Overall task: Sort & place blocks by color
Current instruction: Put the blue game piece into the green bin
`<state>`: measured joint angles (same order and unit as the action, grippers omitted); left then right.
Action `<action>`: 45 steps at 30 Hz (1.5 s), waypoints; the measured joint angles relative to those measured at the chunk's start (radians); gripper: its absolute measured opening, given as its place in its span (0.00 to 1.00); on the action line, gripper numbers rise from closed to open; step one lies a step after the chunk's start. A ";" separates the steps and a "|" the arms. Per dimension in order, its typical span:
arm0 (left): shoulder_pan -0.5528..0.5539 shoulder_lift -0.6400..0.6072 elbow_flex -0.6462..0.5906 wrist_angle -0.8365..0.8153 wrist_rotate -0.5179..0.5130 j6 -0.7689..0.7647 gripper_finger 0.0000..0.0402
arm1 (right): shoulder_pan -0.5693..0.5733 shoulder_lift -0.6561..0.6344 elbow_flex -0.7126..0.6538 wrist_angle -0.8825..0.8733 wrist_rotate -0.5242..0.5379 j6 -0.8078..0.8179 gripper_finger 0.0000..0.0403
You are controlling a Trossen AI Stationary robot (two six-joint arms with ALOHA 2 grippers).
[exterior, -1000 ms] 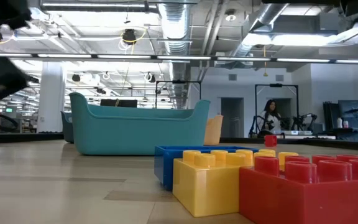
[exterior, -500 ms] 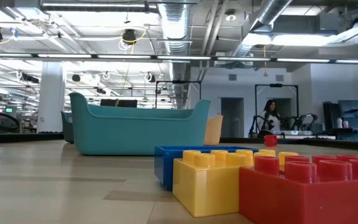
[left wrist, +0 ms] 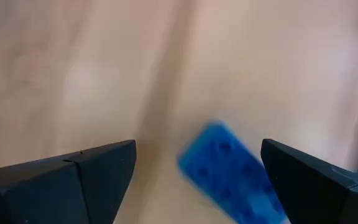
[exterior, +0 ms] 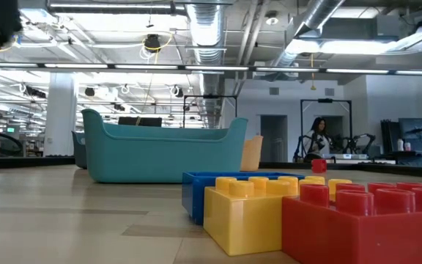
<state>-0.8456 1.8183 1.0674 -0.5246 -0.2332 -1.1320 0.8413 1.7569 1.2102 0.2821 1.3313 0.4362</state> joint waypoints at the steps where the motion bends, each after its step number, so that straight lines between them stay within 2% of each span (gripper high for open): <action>1: 0.010 0.000 -0.015 0.000 -0.001 0.004 0.81 | 0.000 0.000 0.000 0.000 0.000 0.000 0.69; 8: 0.032 -0.010 -0.098 0.036 0.026 0.038 0.81 | 0.000 0.000 0.000 -0.001 0.000 0.000 0.69; 11: 0.032 -0.010 -0.100 0.026 0.026 0.066 0.76 | 0.000 0.000 0.000 -0.004 0.000 0.002 0.69; 15: 0.034 -0.008 -0.103 0.014 0.014 0.118 0.62 | -0.006 0.000 0.000 -0.010 0.000 0.008 0.69; 23: 0.063 -0.049 -0.095 -0.016 0.001 0.272 0.24 | -0.007 0.000 0.000 -0.013 0.000 0.008 0.69; 27: 0.087 -0.124 -0.072 -0.078 -0.068 0.372 0.08 | -0.007 0.000 0.000 -0.014 0.000 0.008 0.69; 30: 0.082 -0.208 -0.071 -0.092 -0.048 0.438 0.02 | -0.007 0.000 0.000 -0.020 -0.001 0.008 0.69; 33: 0.067 -0.286 -0.071 -0.100 0.023 0.467 0.04 | -0.007 0.000 0.000 -0.022 -0.001 0.009 0.69; 36: 0.025 -0.328 -0.069 -0.103 0.069 0.522 0.13 | -0.005 0.000 0.000 -0.030 -0.001 0.009 0.69; 39: -0.019 -0.337 -0.069 -0.114 0.080 0.569 0.27 | -0.006 0.000 0.000 -0.047 -0.002 0.030 0.69; 45: -0.082 -0.291 -0.069 -0.124 0.070 0.708 0.63 | -0.018 0.001 0.000 -0.075 -0.024 0.068 0.69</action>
<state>-0.9279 1.5278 0.9985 -0.6485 -0.1628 -0.4235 0.8238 1.7580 1.2106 0.2070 1.3075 0.5046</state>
